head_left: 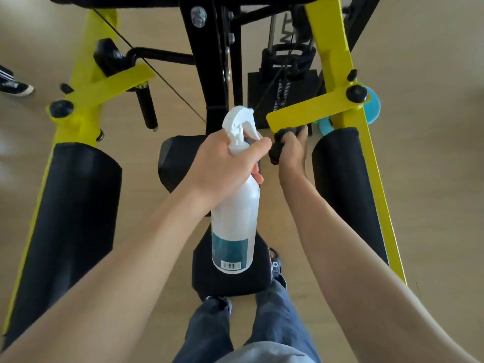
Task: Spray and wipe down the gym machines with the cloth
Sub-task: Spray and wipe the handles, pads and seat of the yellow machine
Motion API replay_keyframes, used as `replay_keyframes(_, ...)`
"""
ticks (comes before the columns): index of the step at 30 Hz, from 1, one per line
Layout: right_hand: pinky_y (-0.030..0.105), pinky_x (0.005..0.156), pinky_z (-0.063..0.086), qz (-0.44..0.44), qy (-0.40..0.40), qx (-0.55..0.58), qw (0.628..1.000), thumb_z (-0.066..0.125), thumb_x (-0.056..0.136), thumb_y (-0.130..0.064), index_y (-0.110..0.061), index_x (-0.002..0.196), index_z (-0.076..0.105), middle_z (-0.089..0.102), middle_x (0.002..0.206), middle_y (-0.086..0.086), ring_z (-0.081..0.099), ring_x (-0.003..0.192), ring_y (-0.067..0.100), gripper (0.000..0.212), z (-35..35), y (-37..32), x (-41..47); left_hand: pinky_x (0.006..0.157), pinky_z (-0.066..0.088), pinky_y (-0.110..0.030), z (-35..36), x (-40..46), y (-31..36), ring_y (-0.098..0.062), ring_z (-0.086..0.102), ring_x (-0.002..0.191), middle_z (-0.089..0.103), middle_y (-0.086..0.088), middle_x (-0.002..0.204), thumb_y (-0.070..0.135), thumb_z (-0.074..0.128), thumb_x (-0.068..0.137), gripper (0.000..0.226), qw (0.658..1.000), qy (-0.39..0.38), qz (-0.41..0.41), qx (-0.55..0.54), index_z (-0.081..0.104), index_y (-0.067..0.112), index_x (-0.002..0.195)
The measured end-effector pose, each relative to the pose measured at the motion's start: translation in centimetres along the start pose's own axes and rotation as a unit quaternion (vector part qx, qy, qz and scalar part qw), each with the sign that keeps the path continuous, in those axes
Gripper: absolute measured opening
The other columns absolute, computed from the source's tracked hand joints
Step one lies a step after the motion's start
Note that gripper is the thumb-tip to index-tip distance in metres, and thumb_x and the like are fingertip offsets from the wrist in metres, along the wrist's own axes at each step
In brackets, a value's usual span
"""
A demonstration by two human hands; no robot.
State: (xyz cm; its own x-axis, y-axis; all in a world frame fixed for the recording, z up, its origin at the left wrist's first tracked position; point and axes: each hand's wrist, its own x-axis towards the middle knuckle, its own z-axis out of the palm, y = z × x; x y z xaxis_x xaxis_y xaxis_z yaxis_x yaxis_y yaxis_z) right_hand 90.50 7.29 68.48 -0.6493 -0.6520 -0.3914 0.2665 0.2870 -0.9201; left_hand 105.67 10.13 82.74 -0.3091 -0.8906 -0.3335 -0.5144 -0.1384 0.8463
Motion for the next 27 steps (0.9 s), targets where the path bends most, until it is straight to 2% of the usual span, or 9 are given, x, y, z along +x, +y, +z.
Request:
replay_keyframes(3,0.037,0.081,0.053,-0.069,-0.055,-0.069,0.994,0.062,0.078,0.005,-0.019,0.115,0.053,0.064,0.097,-0.001,0.062,0.093,0.019,0.046,-0.2,1.1,0.4,0.08,0.058,-0.032,-0.1,0.1,-0.2,-0.018,0.076,0.071,0.071,-0.009,0.066,0.032,0.066,0.1,0.032,1.0,-0.005,0.013,0.002,0.069,0.002,0.088)
replay_keyframes(5,0.029,0.082,0.056,-0.114,-0.052,-0.095,0.988,0.075,0.077,0.001,-0.02,0.114,0.056,0.069,0.101,-0.002,0.066,0.095,0.012,0.047,0.1,1.4,1.0,0.086,0.06,-0.042,-0.2,0.1,-0.3,-0.021,0.076,0.071,0.069,-0.005,0.063,0.032,0.067,0.099,0.033,1.0,-0.009,0.02,0.0,0.067,0.003,0.085)
replay_keyframes(11,0.019,0.061,0.049,-0.145,-0.04,-0.11,0.982,0.079,0.081,-0.003,-0.006,0.084,0.064,0.067,0.075,0.002,0.062,0.066,0.001,0.016,0.6,1.6,4.2,0.091,0.058,-0.051,-0.6,0.3,-0.4,-0.028,0.075,0.075,0.067,-0.004,0.059,0.032,0.066,0.098,0.04,0.999,-0.03,0.025,0.007,0.061,0.001,0.072)
replay_keyframes(15,0.024,0.056,0.044,-0.168,-0.029,-0.126,0.977,0.077,0.086,-0.01,0.008,0.081,0.066,0.068,0.078,0.024,0.057,0.059,0.012,0.023,0.8,2.3,5.0,0.092,0.058,-0.052,-0.7,0.6,-0.7,-0.026,0.075,0.072,0.065,-0.002,0.056,0.03,0.067,0.097,0.033,0.999,-0.032,0.022,0.0,0.061,0.01,0.072)
replay_keyframes(18,0.015,0.051,0.04,-0.16,-0.014,-0.14,0.977,0.075,0.088,-0.014,-0.006,0.071,0.063,0.063,0.063,0.005,0.054,0.053,0.003,0.022,1.2,3.3,5.6,0.092,0.058,-0.048,-0.6,0.7,-0.7,-0.024,0.076,0.07,0.064,-0.001,0.055,0.031,0.067,0.098,0.035,0.999,-0.026,0.021,0.011,0.059,0.016,0.067)
replay_keyframes(20,0.005,0.052,0.038,-0.156,0.002,-0.153,0.976,0.074,0.087,-0.015,-0.015,0.077,0.063,0.063,0.067,-0.006,0.057,0.057,-0.01,0.015,1.3,4.1,6.1,0.09,0.058,-0.045,-0.5,0.5,-0.7,-0.021,0.076,0.068,0.065,0.0,0.056,0.032,0.067,0.098,0.033,0.999,-0.025,0.022,0.013,0.06,0.018,0.069)
replay_keyframes(22,0.001,0.054,0.038,-0.152,0.009,-0.183,0.971,0.072,0.088,-0.014,-0.017,0.086,0.062,0.064,0.074,-0.006,0.056,0.062,-0.018,0.01,1.1,4.8,6.5,0.089,0.059,-0.043,-0.4,0.5,-0.6,-0.019,0.076,0.067,0.065,0.001,0.057,0.031,0.067,0.099,0.03,0.999,-0.024,0.023,0.014,0.062,0.02,0.072)
replay_keyframes(25,0.0,0.052,0.038,-0.128,-0.017,-0.225,0.966,0.07,0.089,-0.014,-0.015,0.095,0.065,0.064,0.079,-0.007,0.056,0.062,-0.021,0.008,0.4,5.3,7.2,0.089,0.059,-0.041,-0.4,0.4,-0.6,-0.019,0.076,0.069,0.064,0.002,0.056,0.032,0.067,0.099,0.03,0.999,-0.024,0.022,0.021,0.06,0.023,0.071)
replay_keyframes(27,0.009,0.061,0.047,-0.115,-0.022,-0.238,0.964,0.073,0.086,-0.019,-0.016,0.099,0.069,0.068,0.085,-0.008,0.061,0.065,-0.011,0.015,0.4,5.0,7.4,0.089,0.06,-0.044,-0.3,0.2,-0.6,-0.019,0.076,0.07,0.064,0.003,0.056,0.033,0.067,0.098,0.027,0.999,-0.02,0.028,0.022,0.063,0.018,0.075)
